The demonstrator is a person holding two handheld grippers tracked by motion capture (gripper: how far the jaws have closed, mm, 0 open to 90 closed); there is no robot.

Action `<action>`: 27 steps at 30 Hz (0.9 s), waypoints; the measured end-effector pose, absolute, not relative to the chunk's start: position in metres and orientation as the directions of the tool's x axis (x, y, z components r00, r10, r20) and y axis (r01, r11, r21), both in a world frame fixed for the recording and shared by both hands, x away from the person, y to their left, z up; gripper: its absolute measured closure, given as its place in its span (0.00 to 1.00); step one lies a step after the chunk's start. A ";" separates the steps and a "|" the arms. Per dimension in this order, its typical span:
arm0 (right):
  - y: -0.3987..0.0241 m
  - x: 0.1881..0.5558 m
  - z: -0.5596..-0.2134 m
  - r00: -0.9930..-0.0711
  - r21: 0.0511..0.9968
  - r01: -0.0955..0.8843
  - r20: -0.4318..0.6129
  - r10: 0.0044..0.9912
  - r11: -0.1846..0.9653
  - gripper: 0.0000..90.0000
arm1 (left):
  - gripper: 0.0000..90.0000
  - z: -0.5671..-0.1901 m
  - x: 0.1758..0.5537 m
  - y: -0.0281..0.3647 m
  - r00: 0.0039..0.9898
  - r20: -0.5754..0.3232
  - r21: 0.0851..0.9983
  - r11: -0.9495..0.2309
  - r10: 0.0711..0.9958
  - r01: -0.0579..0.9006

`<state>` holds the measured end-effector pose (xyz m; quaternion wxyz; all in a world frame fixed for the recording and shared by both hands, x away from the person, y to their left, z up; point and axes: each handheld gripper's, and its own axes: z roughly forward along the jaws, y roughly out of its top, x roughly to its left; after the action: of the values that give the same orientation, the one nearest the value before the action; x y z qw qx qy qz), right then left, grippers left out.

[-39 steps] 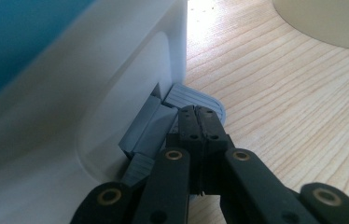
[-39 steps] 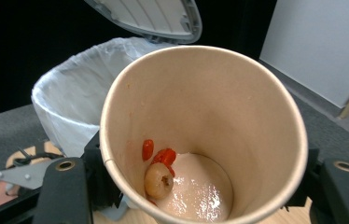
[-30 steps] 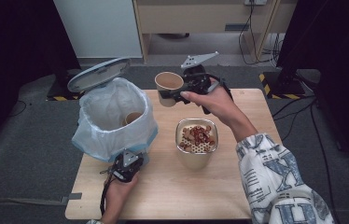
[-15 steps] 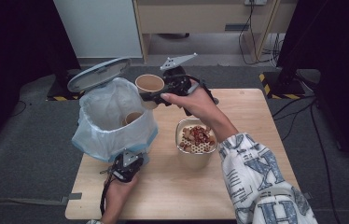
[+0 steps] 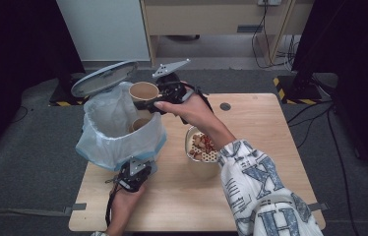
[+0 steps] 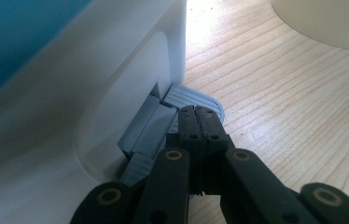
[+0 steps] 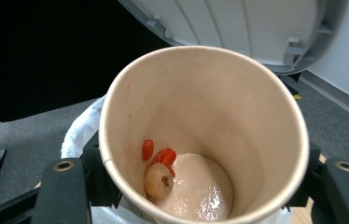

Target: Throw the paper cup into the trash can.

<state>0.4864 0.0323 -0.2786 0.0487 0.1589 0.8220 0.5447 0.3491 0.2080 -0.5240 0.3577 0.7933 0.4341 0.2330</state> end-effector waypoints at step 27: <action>0.041 0.486 -0.294 -0.933 0.919 0.180 0.046 0.357 0.352 0.18 | 0.99 -0.524 0.349 0.208 0.517 0.056 0.770 -0.366 0.854 0.522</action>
<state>0.4859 0.0408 -0.2942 0.0812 0.1640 0.8182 0.5451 0.3489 0.2079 -0.5241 0.3590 0.7935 0.4335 0.2313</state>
